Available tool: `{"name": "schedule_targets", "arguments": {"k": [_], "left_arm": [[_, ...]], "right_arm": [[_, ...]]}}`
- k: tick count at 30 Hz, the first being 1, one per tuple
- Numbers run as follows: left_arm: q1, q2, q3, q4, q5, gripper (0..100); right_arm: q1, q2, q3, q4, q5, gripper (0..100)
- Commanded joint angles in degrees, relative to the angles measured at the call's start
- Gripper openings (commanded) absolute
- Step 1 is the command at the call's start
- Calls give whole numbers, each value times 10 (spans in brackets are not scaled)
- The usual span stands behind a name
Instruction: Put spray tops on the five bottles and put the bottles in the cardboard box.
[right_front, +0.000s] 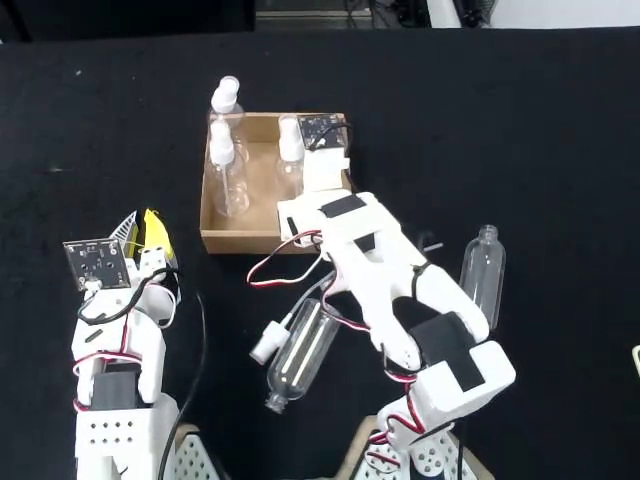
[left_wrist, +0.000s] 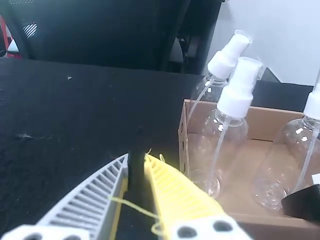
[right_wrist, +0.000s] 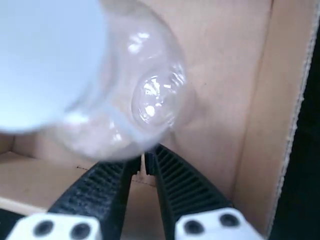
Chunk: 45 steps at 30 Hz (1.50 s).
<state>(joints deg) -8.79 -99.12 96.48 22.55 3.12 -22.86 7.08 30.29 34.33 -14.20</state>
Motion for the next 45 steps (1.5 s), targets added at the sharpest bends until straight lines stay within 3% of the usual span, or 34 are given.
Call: {"name": "schedule_targets", "arguments": {"k": [1,45], "left_arm": [[-5,3,12,-13,-4,47],[-5,3,12,-12,-4,47]], "right_arm": [[-2,-2,-30,3,-5,11],[2,-1,-29,-59,-4,11]]}}
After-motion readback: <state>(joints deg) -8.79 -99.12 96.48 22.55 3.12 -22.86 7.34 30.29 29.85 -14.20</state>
